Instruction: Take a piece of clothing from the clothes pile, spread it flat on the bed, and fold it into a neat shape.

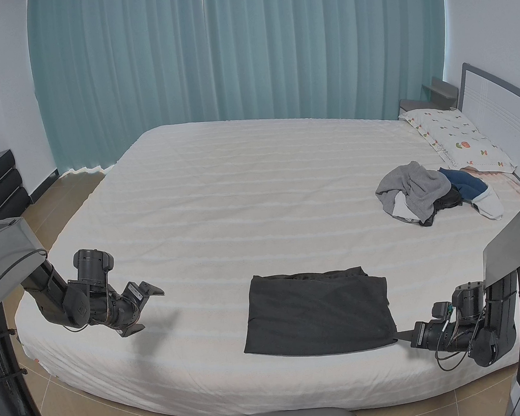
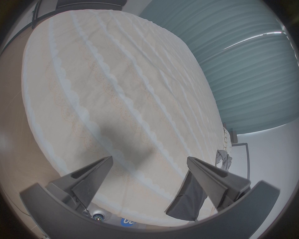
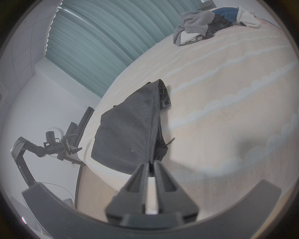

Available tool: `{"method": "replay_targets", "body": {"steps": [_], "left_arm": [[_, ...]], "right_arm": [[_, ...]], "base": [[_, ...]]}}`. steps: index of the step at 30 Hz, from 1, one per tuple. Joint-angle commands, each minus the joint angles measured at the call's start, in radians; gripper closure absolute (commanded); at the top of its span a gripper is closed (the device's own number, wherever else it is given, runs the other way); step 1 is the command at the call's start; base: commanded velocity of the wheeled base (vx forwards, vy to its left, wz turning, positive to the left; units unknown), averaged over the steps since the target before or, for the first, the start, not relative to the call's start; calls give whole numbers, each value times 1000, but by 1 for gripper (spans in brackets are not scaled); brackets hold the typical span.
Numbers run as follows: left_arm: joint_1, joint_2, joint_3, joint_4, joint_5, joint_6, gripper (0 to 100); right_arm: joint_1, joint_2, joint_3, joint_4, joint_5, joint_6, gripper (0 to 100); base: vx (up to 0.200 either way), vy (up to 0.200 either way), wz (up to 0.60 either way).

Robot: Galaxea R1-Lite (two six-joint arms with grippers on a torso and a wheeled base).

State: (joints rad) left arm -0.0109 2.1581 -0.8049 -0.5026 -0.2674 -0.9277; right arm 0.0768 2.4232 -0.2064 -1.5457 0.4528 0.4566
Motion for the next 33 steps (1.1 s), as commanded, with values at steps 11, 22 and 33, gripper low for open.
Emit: {"method": "replay_targets", "body": {"steps": [11,22,33], "left_arm": [[2,0,-10,2,2,-5,0],[0,3,-7,2,7,-2,0],[0,3,-7,2,7,-2,0]], "right_arm": [[-28,-24,-146,-16,-2,189,0],[41,66,-323,-5,-140,315,0],[43,114,-403,-5,-164,317,0]], "base": [[91,0,0],[18,0,0],[0,0,0]]}}
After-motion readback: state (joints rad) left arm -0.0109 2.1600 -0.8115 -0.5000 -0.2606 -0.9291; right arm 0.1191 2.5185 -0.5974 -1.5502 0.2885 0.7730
